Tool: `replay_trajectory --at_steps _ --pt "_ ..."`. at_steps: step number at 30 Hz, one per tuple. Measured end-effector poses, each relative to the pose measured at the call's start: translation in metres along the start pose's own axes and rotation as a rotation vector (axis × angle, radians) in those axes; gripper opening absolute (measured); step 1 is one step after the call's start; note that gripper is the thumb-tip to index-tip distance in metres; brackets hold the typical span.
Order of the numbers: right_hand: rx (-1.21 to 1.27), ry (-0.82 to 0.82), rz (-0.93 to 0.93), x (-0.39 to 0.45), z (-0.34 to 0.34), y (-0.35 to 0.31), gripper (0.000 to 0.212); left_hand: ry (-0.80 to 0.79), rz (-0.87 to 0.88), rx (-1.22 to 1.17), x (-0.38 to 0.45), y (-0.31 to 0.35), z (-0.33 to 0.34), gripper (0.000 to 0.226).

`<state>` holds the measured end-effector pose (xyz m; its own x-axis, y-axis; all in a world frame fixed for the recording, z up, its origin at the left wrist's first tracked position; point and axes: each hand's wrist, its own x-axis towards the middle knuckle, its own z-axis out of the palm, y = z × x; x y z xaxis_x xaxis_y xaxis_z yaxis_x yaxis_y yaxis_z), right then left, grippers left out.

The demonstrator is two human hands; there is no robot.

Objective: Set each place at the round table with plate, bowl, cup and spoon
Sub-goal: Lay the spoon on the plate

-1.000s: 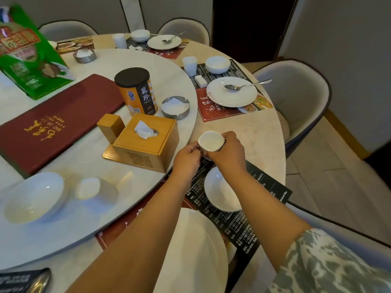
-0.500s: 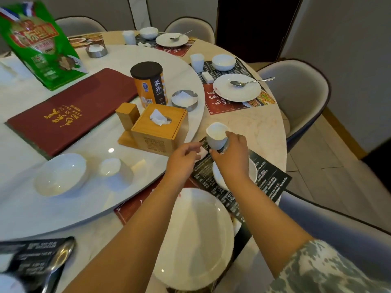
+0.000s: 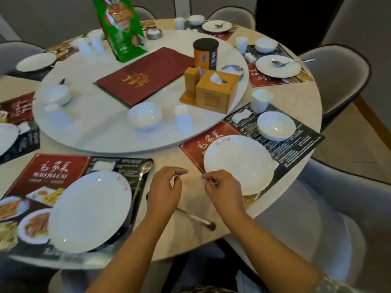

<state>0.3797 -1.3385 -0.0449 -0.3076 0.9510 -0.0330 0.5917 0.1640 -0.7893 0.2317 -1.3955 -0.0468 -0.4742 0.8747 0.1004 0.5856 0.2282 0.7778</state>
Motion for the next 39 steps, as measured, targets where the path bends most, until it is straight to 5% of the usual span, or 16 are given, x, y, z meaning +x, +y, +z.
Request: replay_trajectory --at_steps 7,16,21,30,39 --pt "-0.189 -0.121 -0.144 -0.052 0.048 0.009 0.024 0.097 -0.022 0.147 -0.085 -0.044 -0.023 0.034" --pt "-0.348 -0.066 -0.235 -0.062 0.057 0.007 0.019 -0.059 -0.022 0.306 -0.119 -0.061 -0.019 0.041" --pt "-0.233 -0.042 -0.073 -0.066 0.036 0.001 0.021 -0.035 -0.002 0.377 -0.110 -0.052 -0.019 0.040" --pt "0.217 0.246 0.341 -0.045 -0.043 0.043 0.011 -0.119 -0.044 0.000 -0.045 0.018 0.040 0.042" --pt "0.311 0.301 0.425 -0.020 -0.052 0.075 0.024 -0.112 -0.217 -0.058 -0.021 0.046 0.088 0.048"
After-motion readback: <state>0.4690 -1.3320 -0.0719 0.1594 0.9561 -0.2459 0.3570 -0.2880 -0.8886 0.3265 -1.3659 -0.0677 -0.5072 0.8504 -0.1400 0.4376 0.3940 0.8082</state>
